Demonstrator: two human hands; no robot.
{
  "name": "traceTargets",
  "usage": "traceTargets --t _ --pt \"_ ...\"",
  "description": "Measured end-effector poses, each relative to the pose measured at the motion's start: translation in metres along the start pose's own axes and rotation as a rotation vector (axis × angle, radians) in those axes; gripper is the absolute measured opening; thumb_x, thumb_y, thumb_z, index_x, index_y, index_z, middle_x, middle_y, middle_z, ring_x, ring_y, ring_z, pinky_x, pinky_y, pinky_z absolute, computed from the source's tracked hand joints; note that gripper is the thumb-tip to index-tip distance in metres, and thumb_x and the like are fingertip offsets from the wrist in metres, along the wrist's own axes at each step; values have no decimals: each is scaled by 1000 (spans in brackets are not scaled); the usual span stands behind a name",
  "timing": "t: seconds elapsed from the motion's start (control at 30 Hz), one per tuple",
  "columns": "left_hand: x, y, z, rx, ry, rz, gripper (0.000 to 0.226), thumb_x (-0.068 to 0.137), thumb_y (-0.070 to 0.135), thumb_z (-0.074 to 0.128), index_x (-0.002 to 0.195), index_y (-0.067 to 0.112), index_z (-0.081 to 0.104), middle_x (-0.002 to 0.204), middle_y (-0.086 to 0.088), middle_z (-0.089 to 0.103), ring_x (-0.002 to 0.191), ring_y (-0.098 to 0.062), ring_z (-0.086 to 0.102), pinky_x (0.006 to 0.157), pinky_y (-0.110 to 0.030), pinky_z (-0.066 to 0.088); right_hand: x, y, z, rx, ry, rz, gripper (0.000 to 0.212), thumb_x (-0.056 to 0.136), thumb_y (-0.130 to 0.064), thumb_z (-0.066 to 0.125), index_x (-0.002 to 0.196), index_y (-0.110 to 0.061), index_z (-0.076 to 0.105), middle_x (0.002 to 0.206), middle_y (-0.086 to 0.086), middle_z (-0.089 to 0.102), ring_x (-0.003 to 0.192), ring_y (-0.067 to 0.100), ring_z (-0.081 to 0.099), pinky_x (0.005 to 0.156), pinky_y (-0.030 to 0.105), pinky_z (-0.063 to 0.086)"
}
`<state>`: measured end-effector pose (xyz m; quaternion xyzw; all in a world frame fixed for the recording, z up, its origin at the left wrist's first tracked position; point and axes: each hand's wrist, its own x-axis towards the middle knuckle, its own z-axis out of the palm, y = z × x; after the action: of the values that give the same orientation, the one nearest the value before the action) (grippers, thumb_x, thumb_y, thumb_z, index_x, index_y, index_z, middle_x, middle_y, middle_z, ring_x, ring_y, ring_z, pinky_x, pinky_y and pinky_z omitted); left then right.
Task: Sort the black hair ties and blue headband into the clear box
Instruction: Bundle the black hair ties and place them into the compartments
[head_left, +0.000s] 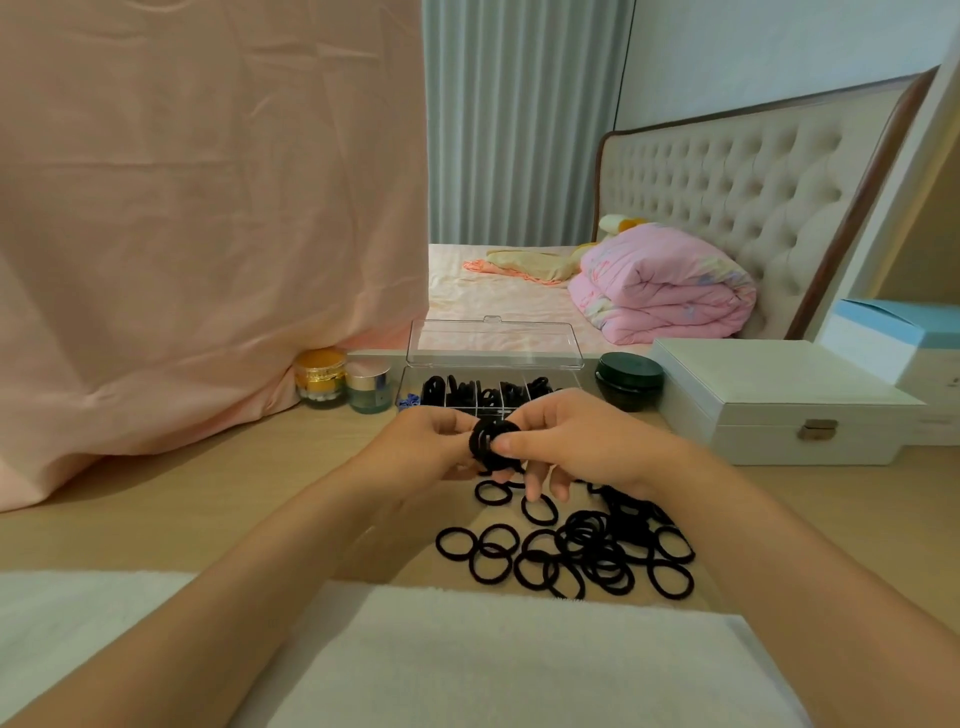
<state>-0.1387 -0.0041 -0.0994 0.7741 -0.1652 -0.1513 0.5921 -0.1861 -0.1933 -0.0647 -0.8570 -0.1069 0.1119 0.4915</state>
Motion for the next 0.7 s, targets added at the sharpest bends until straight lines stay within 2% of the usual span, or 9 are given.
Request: traceTargets --t 0.1,0.17,0.23,0.33,0.43,0.53,0.6,0.7 --pt "-1 4 -4 -193 -85 -62 22 95 16 64 113 5 72 106 -17 75 102 -28 72 94 -38 57 4 7 2 -27 108 52 12 97 -20 66 97 -10 71 79 1 76 63 17 69 47 22 47" --pt "-3 5 -5 -262 -116 -90 27 99 23 59 115 5 70 106 -17 75 98 -27 71 94 -39 56 5 9 2 -37 138 55 13 96 -21 67 96 -8 71 78 3 76 60 16 69 45 22 47" --pt "-5 6 -5 -162 -127 -62 28 94 29 67 112 8 72 102 -11 77 95 -22 73 92 -35 57 5 9 5 -89 155 36 15 95 -23 68 97 -8 71 73 0 74 59 15 70 45 22 48" --pt "-6 6 -3 -42 -125 -30 26 83 17 79 107 10 74 100 -7 78 96 -19 75 91 -31 58 5 5 8 -160 93 -15 10 97 -23 66 100 -14 71 71 -3 71 60 13 69 47 22 49" --pt "-9 5 -6 -97 -155 -50 27 84 7 76 111 8 73 102 -10 78 98 -21 74 88 -29 59 2 2 4 -161 9 -10 12 102 -19 58 106 -18 69 78 -3 71 64 13 70 49 24 51" --pt "-8 4 -10 -84 -132 -42 27 85 10 75 112 11 74 103 -8 78 100 -20 74 87 -30 57 0 0 -2 -83 -54 10 13 104 -18 55 109 -17 67 90 2 76 65 19 72 52 27 53" --pt "-8 4 -8 -90 -130 -32 25 85 12 75 110 12 75 102 -7 78 99 -19 73 86 -29 56 -1 0 -4 -25 -49 26 12 102 -19 59 111 -13 61 94 9 78 65 24 72 52 29 54" --pt "-7 6 -4 -105 -122 -21 20 86 10 74 106 10 76 102 -8 78 94 -17 72 86 -29 55 1 3 -9 -9 39 63 38 95 -25 70 122 -14 45 90 14 78 62 26 71 48 31 54"
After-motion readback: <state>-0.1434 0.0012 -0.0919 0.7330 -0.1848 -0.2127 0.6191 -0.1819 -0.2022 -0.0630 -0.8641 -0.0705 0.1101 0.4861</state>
